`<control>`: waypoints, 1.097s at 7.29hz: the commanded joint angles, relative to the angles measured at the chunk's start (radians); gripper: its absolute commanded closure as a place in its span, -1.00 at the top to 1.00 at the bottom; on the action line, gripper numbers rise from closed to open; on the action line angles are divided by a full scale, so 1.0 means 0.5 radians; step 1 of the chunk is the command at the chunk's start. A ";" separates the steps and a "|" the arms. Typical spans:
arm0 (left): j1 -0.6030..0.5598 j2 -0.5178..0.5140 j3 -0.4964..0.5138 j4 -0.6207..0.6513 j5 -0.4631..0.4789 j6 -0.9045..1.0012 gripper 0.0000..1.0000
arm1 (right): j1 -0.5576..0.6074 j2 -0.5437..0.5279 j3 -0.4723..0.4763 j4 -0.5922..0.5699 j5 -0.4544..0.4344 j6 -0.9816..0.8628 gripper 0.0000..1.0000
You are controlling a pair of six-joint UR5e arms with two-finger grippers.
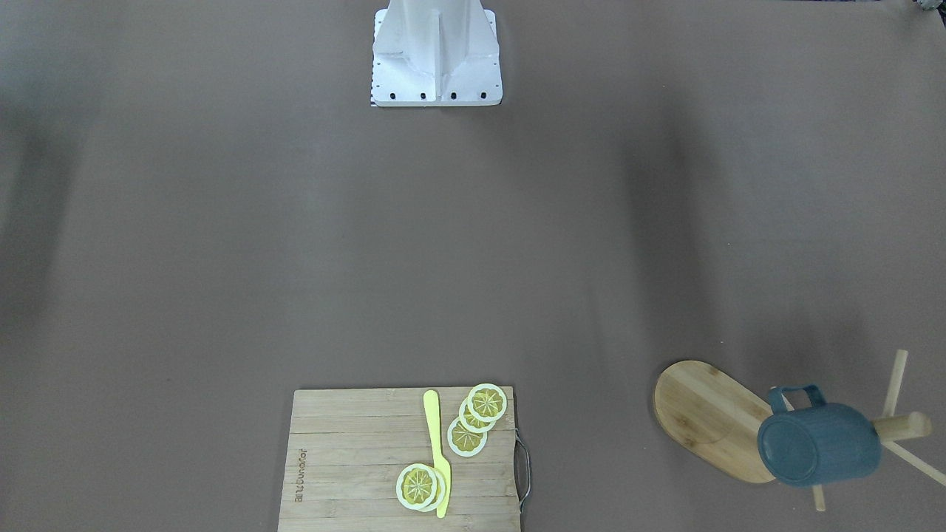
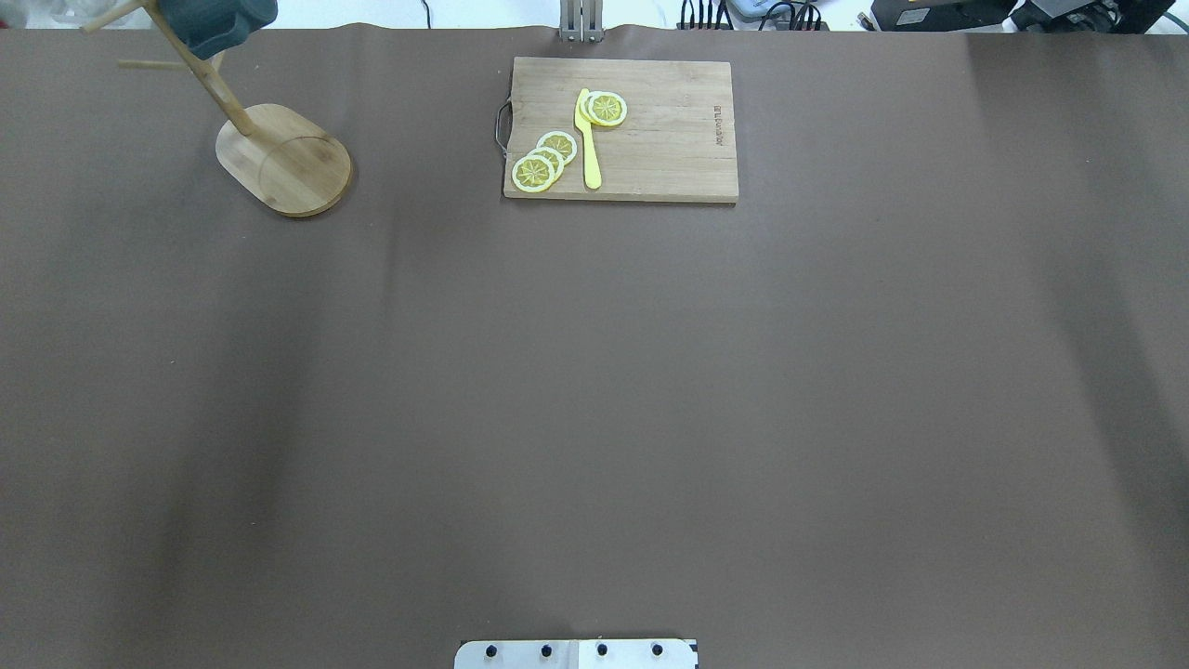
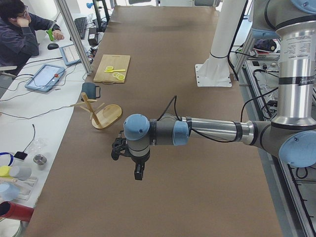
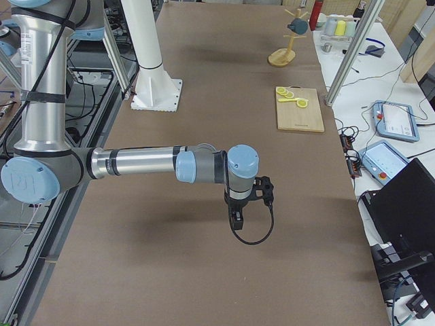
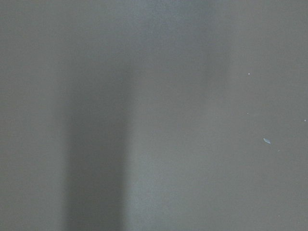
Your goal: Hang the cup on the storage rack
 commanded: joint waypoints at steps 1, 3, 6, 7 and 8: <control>0.001 0.000 0.000 0.000 0.000 0.000 1.00 | -0.004 0.000 0.000 0.000 0.000 0.000 1.00; 0.001 0.000 0.000 0.000 0.000 0.000 1.00 | -0.007 0.000 0.000 0.000 0.000 0.000 1.00; 0.001 0.000 0.006 0.000 0.000 0.000 1.00 | -0.016 0.000 0.000 0.000 0.000 0.003 1.00; 0.001 0.000 0.006 0.000 0.000 0.000 1.00 | -0.022 0.000 0.000 0.000 0.003 0.006 1.00; 0.001 0.000 0.006 0.000 0.003 0.000 1.00 | -0.028 0.000 0.000 0.000 0.000 0.006 1.00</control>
